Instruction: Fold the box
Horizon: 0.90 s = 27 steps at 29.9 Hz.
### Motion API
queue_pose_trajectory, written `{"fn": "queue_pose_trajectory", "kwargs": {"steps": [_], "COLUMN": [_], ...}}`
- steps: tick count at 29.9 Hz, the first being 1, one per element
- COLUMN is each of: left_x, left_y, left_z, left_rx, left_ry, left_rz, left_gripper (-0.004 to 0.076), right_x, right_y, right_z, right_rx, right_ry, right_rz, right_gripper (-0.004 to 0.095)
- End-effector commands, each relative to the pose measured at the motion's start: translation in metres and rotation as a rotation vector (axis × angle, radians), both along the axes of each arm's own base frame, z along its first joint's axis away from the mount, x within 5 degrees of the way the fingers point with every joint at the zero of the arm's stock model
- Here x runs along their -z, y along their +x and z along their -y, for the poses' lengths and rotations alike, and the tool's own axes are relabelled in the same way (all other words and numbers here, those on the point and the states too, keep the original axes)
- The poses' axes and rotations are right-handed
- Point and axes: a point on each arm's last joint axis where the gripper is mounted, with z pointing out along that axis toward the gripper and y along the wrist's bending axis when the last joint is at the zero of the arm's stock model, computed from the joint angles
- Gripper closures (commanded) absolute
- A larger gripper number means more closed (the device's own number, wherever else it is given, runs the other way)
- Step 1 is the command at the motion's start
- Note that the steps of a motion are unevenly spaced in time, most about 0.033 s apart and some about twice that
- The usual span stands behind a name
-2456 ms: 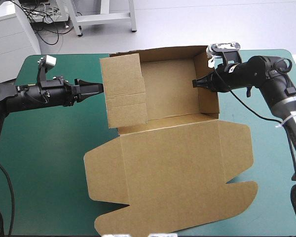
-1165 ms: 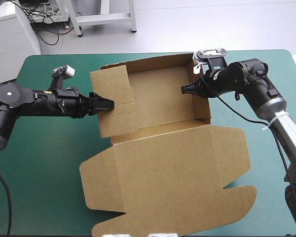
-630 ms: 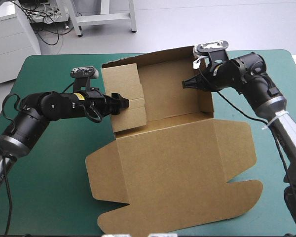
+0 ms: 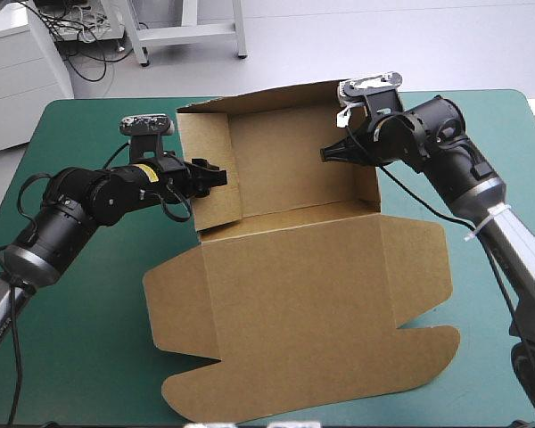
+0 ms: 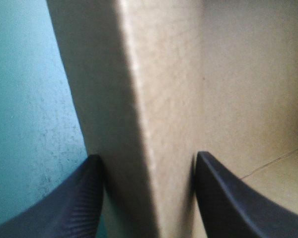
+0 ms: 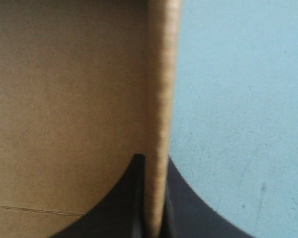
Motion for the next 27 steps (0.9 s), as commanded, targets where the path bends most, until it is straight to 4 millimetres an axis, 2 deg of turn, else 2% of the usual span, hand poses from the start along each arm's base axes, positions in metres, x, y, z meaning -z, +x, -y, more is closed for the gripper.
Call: {"fn": "queue_pose_trajectory", "kwargs": {"steps": [1,4,8,16,19,22,27], "left_x": [-0.026,-0.026,-0.026,-0.026,-0.030,-0.034,-0.031], "left_y": [-0.005,-0.005,-0.005,0.000,0.009,0.027,0.060], "left_z": [0.000,0.000,0.000,-0.006,-0.002,0.002,0.015], "left_rx": [-0.009,-0.010,-0.006,-0.008,0.003,0.008,0.009], "left_ry": [-0.086,-0.089,-0.079,0.056,0.111,0.203,0.270], "left_rz": [0.114,0.120,0.116,0.154,0.073,0.005,-0.080], "left_gripper": [0.0510,0.0743,0.0756,0.0756,0.0756,0.0756,0.0756], "right_x": [-0.031,-0.030,-0.030,-0.027,-0.022,-0.016,0.005], "right_y": [-0.013,-0.013,-0.013,-0.015,-0.015,-0.011,0.004], "right_z": [0.001,0.002,0.002,0.003,0.004,0.003,0.015], "right_rx": [-0.020,-0.017,-0.013,0.019,0.026,0.026,0.066], "right_ry": [0.059,0.056,0.055,0.063,0.054,0.044,0.047], "right_rz": [0.120,0.119,0.109,0.067,0.028,-0.006,-0.140], "right_gripper": [0.0908,0.0908,0.0908,0.0908,0.0911,0.0911,0.0912]}}
